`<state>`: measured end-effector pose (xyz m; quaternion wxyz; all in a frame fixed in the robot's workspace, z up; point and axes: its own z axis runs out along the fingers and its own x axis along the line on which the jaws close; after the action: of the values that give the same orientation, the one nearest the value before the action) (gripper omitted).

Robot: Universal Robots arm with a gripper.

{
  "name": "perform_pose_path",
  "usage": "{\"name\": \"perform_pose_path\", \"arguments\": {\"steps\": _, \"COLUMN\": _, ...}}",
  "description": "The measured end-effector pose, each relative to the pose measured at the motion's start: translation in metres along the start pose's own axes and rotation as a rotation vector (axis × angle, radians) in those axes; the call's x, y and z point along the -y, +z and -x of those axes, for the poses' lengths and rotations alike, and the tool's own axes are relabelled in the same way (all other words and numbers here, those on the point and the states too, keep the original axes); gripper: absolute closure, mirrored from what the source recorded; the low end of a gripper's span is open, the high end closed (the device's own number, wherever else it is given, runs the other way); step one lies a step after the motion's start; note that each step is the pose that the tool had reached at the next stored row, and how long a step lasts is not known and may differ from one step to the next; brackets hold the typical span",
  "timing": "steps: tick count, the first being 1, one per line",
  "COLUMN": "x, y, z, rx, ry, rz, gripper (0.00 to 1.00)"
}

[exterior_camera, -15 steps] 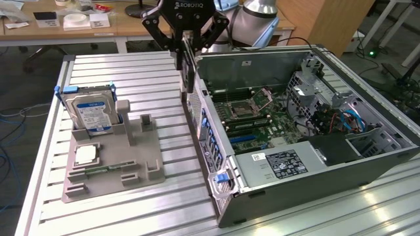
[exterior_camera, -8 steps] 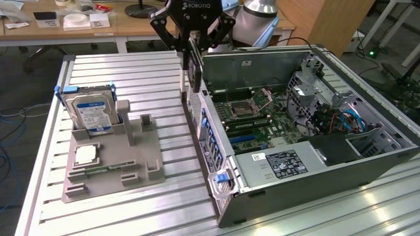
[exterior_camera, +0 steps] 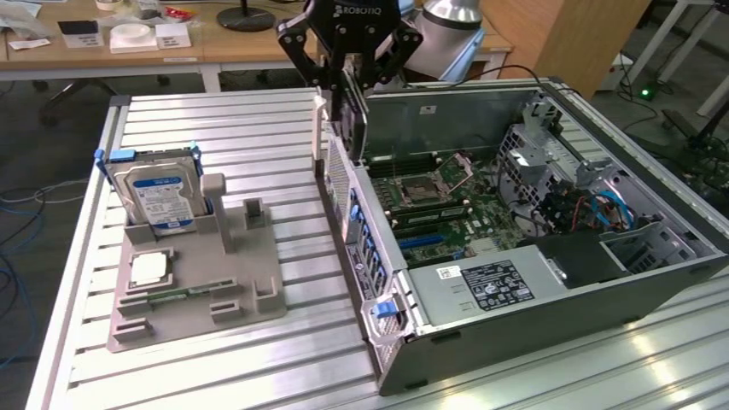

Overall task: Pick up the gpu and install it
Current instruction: 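Pick up the gpu and move the gpu toward the slot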

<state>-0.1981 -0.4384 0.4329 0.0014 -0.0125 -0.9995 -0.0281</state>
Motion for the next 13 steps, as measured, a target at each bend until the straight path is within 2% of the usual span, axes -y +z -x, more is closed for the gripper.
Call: {"name": "perform_pose_path", "arguments": {"steps": 13, "x": -0.0006, "y": 0.0008, "z": 0.026, "rx": 0.0, "ry": 0.0, "rz": 0.0, "gripper": 0.72}}
